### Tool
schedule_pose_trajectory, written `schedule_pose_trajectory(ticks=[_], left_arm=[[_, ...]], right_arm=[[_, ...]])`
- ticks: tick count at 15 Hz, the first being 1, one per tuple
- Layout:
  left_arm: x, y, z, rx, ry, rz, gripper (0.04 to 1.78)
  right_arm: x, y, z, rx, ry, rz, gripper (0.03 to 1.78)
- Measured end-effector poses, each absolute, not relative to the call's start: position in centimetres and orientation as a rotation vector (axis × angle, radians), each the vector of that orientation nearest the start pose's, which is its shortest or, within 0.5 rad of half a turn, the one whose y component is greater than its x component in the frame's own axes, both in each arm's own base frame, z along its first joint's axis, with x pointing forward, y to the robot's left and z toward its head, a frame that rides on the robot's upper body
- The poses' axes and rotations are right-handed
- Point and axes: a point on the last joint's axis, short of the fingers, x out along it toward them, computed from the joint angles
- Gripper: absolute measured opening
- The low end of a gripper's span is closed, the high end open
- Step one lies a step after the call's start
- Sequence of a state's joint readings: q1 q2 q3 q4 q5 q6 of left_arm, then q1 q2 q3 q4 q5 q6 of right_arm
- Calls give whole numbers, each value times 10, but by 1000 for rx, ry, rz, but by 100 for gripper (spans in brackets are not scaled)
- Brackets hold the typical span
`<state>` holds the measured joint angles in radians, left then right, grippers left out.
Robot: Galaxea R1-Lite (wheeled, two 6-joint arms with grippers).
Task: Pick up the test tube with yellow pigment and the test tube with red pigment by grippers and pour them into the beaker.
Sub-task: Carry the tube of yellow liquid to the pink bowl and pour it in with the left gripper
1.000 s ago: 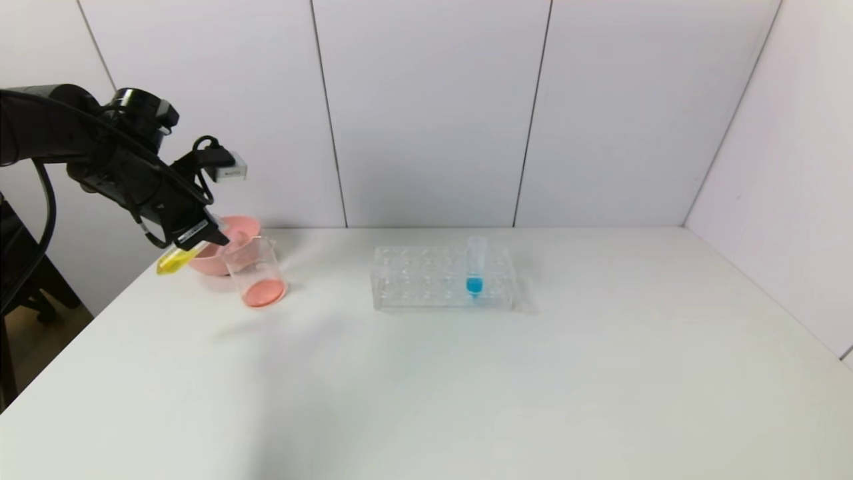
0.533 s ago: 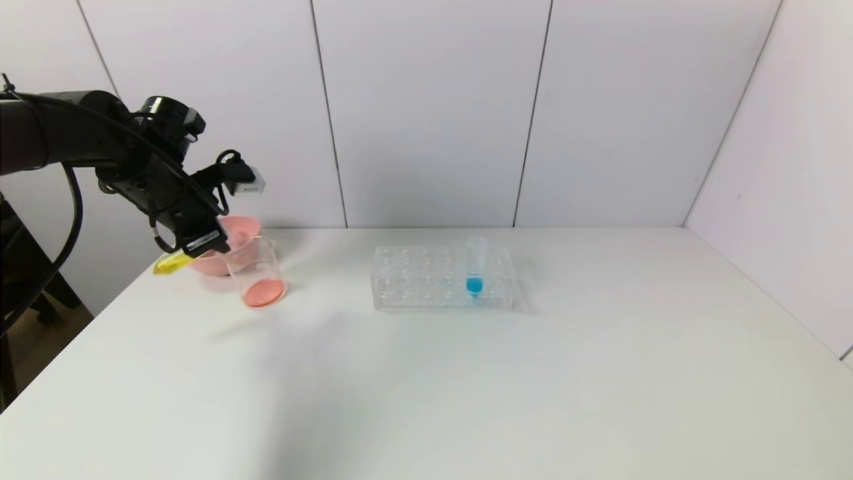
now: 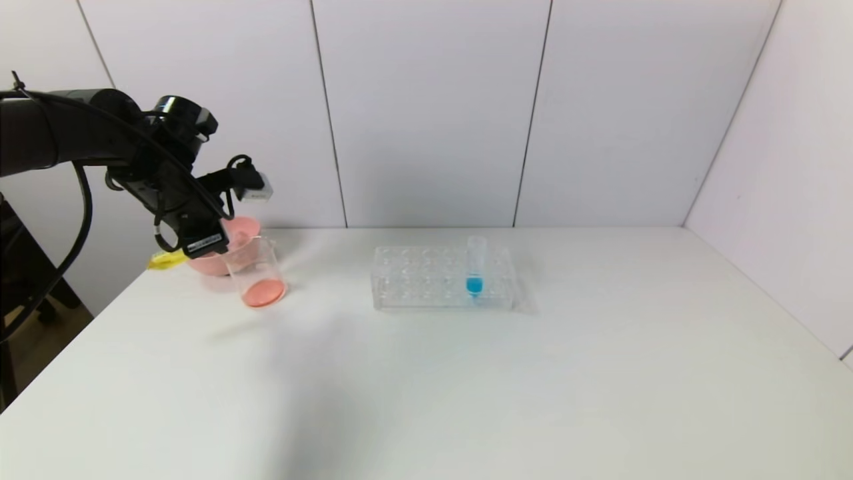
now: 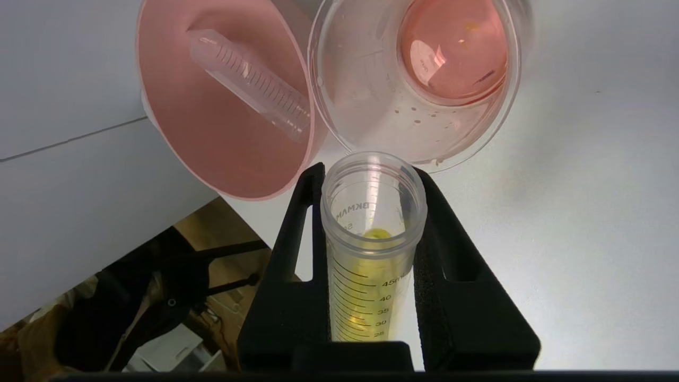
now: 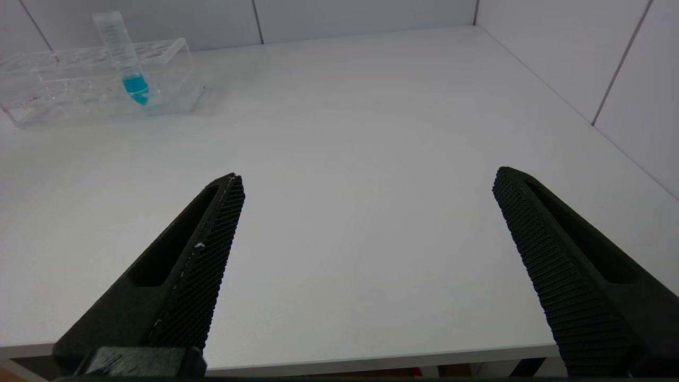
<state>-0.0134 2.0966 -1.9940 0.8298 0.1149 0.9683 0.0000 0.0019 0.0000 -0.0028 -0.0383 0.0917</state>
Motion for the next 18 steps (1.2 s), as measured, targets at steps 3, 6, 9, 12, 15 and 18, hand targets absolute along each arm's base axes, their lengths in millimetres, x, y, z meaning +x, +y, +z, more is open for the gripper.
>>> schedule_pose_trajectory(ticks=[3, 6, 9, 12, 15, 18], left_arm=[[395, -9, 232, 984, 913, -347, 46], [397, -17, 229, 1007, 925, -341, 46], [398, -20, 226, 1029, 951, -323, 46], [396, -21, 224, 1045, 982, -310, 46], [395, -21, 223, 1061, 1008, -301, 46], [394, -24, 222, 1094, 1032, -280, 46]], right_arm=[[-23, -1, 76, 92, -3, -38, 171], [-23, -1, 76, 91, -3, -38, 171], [-23, -1, 76, 92, -4, -38, 171], [-23, -1, 76, 92, -4, -38, 171], [-23, -1, 76, 91, -3, -38, 171], [-23, -1, 76, 92, -3, -38, 171]])
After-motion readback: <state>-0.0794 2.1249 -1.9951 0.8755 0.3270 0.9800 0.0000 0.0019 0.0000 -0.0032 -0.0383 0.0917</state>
